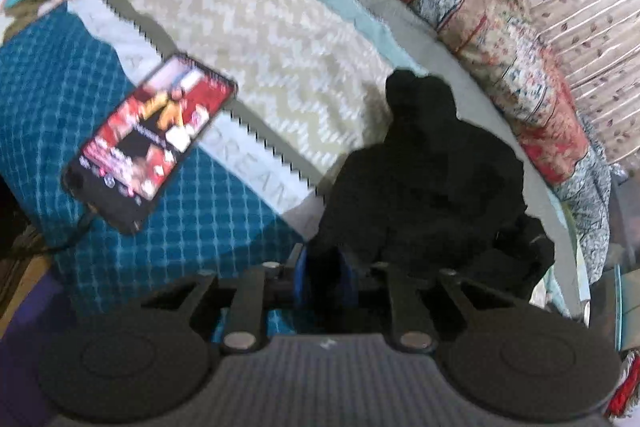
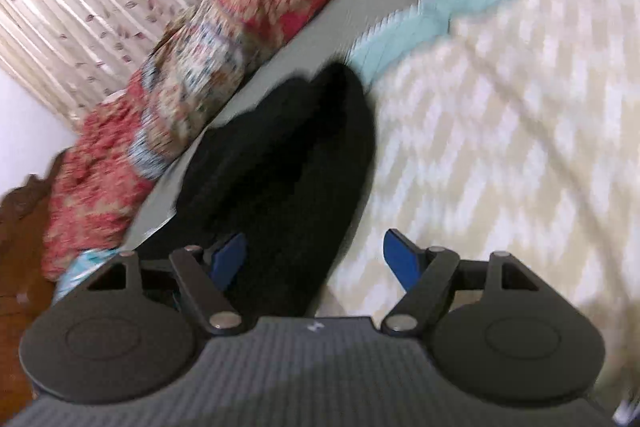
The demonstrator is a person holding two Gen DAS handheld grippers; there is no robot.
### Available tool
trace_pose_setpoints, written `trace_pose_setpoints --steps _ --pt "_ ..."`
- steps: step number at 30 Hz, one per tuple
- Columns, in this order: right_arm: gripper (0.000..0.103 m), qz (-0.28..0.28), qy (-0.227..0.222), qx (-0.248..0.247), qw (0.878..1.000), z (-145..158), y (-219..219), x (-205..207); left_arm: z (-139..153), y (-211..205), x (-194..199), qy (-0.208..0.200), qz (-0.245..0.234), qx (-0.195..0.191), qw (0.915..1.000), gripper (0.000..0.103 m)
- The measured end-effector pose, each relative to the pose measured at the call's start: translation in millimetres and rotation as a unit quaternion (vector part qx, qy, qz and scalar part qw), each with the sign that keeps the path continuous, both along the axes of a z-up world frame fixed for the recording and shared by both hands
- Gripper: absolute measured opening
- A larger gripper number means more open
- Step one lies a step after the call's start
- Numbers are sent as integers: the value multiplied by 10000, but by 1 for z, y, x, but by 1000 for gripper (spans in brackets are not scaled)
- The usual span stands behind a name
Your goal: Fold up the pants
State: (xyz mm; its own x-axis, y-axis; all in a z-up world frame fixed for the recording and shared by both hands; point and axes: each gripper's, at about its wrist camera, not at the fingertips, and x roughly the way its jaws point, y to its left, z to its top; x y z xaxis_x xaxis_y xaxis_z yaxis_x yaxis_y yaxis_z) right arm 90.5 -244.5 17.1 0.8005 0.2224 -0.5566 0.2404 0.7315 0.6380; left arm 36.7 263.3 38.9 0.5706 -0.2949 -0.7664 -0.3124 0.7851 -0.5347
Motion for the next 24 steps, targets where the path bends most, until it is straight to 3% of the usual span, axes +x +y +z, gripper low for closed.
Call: trace_pose_setpoints --steps 1,3,6,7,8,9,10,11,12,13,14,15,16,17,18,19,23,24 --pt "78 -54 -54 -277 9996 5 -3 8 -4 -1 0 47 -34 -20 10000 47" --pt "77 -22 -44 -993 9950 11 0 33 -14 -4 -1 151 -86 -11 9998 60" --pt "77 780 -239 -2101 9743 30 22 52 -23 -8 -5 251 -144 -82 9995 61" --pt "77 1298 -465 -2587 9561 38 38 53 -26 -8 -5 279 -135 -146 9994 63" --pt "77 1825 -661 -3208 9270 43 56 53 -29 -9 -5 310 -122 -227 9992 63" --pt "77 2320 -817 -3894 8876 45 77 52 -33 -10 -3 339 -154 -302 9989 63" --pt "77 2798 -957 -4564 8392 43 97 50 -36 -12 -1 350 -194 -352 9986 59" --pt "77 3161 -1057 -5001 7992 39 111 49 -38 -16 1 356 -235 -386 9983 57" --pt "77 3454 -1117 -5285 7674 34 123 51 -39 -19 3 349 -289 -420 9981 49" --pt "77 3727 -1109 -5513 7381 27 133 57 -40 -23 5 364 -326 -443 9978 42" --pt "76 3886 -1047 -5647 7205 21 141 64 -40 -27 6 391 -327 -430 9978 39" --pt "68 4015 -931 -5710 7100 15 146 74 -40 -30 7 403 -323 -370 9980 31" --pt "52 4143 -775 -5678 7071 10 149 84 -40 -33 8 412 -347 -318 9980 21" --pt "7 4233 -577 -5571 7121 9 147 92 -39 -34 8 416 -372 -290 9980 20" --pt "8 4191 -405 -5446 7253 11 143 100 -36 -34 7 386 -377 -274 9982 17" --pt "8 4044 -372 -5249 7480 20 134 104 -33 -33 6 332 -387 -251 9984 16" --pt "7 2765 -485 -4007 8721 79 57 91 -17 -29 0 126 -410 -140 9990 15" --pt "7 2413 -534 -3739 8939 94 36 85 -12 -26 -1 78 -380 -175 9991 15"
